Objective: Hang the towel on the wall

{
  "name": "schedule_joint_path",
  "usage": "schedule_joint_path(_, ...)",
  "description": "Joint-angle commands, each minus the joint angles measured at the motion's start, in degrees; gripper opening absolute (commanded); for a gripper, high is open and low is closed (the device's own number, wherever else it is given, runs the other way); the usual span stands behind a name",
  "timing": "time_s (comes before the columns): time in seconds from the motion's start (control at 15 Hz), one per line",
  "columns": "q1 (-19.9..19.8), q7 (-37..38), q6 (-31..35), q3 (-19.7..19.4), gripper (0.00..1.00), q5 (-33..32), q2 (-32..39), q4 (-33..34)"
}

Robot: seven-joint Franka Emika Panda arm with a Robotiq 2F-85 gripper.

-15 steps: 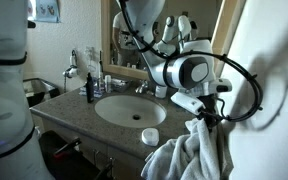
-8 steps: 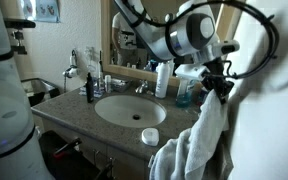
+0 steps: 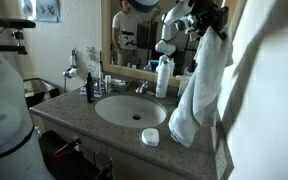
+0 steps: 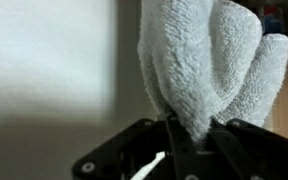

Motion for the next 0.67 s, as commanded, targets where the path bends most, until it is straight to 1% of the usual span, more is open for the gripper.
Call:
schedule_joint_path(0.0,-3.4,3.7,-4.9,4.5,0.07,-4.2,-3.2,6.1)
schedule_joint_path(0.07,-4.0,4.8,-5.5,5.0,0.07,-5.3,-3.6,7.8)
schedule_joint_path(0.13,-5.1,6.9,-6.8,6.0,0.07,-7.8,-3.9,10.2)
schedule_joint_path(0.33,-5.8,11.1,-8.5,6.7,0.07,-13.3,-3.3,17.7)
schedule_joint_path(0.6,-4.8,18.8,-6.3,6.3,0.07,-23.0,-1.0,26.8)
